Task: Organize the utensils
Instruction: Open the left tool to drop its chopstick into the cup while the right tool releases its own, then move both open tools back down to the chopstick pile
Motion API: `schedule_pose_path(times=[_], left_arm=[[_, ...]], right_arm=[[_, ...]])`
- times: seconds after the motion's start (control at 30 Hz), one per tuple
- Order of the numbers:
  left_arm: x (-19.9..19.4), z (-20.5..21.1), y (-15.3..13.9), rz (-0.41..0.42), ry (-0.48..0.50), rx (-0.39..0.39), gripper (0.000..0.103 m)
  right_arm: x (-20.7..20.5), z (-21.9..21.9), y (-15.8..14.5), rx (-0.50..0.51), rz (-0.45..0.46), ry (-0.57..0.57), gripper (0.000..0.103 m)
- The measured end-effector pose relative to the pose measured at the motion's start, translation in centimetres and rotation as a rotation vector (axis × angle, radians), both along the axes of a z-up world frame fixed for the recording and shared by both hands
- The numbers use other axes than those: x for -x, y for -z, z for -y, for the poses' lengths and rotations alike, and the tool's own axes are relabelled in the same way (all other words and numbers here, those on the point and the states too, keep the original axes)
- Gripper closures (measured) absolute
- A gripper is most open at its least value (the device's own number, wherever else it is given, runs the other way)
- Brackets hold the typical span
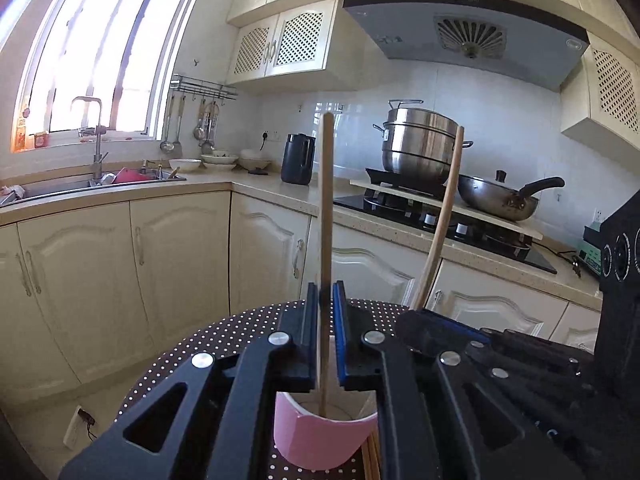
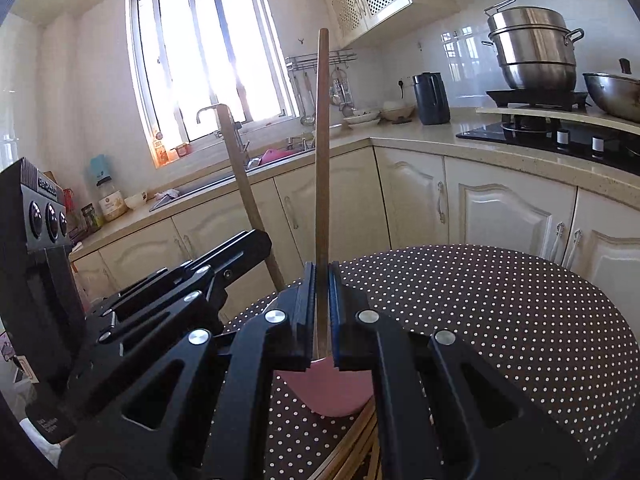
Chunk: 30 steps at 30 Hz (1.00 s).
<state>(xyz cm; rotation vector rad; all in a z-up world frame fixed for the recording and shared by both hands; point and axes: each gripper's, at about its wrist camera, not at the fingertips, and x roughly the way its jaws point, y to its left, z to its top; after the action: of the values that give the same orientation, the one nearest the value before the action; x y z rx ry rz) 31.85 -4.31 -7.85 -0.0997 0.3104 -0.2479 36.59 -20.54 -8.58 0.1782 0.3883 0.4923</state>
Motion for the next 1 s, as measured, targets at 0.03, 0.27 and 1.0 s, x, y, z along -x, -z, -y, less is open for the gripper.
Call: schedule_pose_path(times=[0.03,0.27,1.0], left_arm=[[0.3,-0.1,0.0,-0.007,-0.006,-0.003,0.081],[2.4,-1.3,-0.7,-0.019,-0.017,-0.005,0.06],[7.1,1.2,4.0,-0.362,0.14,-0.196,0.044]], right_arm=[[0.1,0.0,0.0,0.001,-0.008,0.0,0.095],[1.6,1.0,-1.0,-0.017,-0.03,0.052,0.061],[6.0,4.1,5.2,0.235,-0.42,0.039,0.064]])
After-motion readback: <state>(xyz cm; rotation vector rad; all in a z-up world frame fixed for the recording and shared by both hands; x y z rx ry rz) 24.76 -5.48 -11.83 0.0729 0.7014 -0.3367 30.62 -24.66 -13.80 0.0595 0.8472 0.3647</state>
